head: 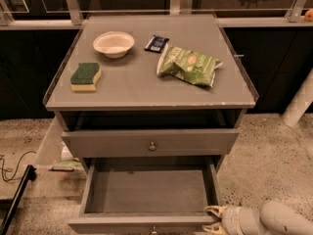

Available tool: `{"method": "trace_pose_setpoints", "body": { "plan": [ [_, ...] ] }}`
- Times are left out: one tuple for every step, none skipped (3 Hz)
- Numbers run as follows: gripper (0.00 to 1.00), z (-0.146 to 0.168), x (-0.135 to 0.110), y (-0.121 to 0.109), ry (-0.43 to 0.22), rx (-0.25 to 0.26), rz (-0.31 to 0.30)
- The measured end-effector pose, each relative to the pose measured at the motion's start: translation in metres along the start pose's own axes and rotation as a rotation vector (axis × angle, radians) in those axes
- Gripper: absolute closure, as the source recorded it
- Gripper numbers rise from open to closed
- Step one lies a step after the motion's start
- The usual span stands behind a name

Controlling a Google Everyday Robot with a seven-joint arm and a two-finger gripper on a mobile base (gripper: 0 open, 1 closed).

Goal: Open middle drawer

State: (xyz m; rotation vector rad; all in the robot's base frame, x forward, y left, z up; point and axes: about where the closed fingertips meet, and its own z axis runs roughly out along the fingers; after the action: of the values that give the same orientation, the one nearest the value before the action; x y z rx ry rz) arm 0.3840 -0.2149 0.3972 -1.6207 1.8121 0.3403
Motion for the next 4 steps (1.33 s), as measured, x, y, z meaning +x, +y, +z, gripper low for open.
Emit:
{"method": "trace_pose_setpoints", "body": {
  "plan": [
    [1.0, 0.0, 0.0, 0.0, 0.0, 0.0, 0.0],
    [0.81, 0.0, 0.0, 0.0, 0.0, 0.0, 0.0],
    [0.57, 0.0, 0.0, 0.0, 0.0, 0.0, 0.0],
    [0.34, 0.007, -0.0048, 0.0012, -0.012, -0.017, 0.002]
  ]
}}
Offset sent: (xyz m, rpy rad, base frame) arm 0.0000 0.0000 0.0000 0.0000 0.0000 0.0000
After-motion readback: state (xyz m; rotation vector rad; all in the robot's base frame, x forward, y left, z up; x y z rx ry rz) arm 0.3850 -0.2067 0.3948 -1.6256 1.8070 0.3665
